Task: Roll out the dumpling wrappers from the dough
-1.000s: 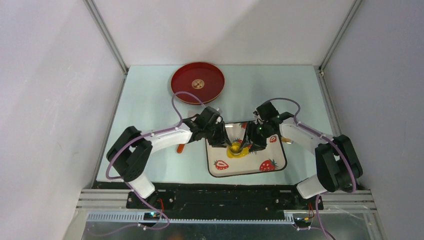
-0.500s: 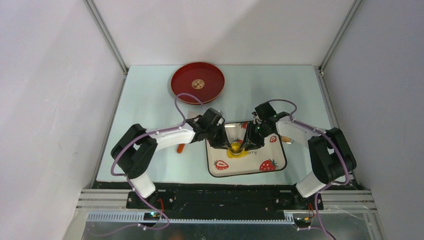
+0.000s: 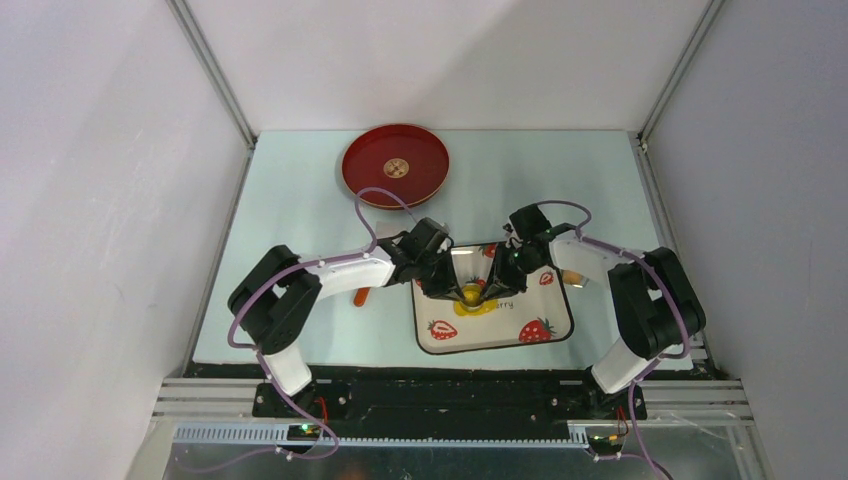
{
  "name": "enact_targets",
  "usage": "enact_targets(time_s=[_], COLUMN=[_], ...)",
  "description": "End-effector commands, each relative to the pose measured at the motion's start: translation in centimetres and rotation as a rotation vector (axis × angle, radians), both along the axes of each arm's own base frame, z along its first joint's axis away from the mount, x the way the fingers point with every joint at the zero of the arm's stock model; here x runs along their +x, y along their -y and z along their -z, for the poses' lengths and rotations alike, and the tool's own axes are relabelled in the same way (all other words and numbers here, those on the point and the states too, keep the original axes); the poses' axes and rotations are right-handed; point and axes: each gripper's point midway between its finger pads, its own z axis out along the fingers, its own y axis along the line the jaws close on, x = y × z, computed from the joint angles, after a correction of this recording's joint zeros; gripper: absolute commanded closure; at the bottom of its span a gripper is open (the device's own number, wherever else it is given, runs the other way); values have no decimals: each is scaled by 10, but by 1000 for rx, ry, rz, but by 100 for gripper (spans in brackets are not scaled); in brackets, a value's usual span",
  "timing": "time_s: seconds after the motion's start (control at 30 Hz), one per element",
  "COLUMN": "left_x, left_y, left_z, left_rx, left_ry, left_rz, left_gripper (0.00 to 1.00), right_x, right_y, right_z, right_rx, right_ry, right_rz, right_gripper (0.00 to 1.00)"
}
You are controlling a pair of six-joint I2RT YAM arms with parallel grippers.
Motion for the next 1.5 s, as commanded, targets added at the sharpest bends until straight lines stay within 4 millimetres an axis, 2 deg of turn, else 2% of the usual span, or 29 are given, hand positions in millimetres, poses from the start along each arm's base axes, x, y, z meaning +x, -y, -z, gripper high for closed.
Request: enact_targets(time_s=[0.0,0.27,0.43,1.0,1.47], left_x=[6,3,1,-8,-19], left_y=[11,9,6,4,-12], left_z=[-10,-2,4,22,50], left_rx=[-36,-19,-7,32,103], left_ry=[25,13,4,-28,-79], left_rz=[14,17,15,29,-4], left_gripper=[87,99,100,100,100], right_x=[11,7,2,-8,-14], right_y=[-8,-8,-7,-4,-7], right_z=[-5,0,5,18,24], right_rx=[34,20,-6,-73,-93], right_ry=[19,7,2,-8,-16], right_rz=[-3,-18,-38,-81,-103], right_gripper=[80,93,100,100,100])
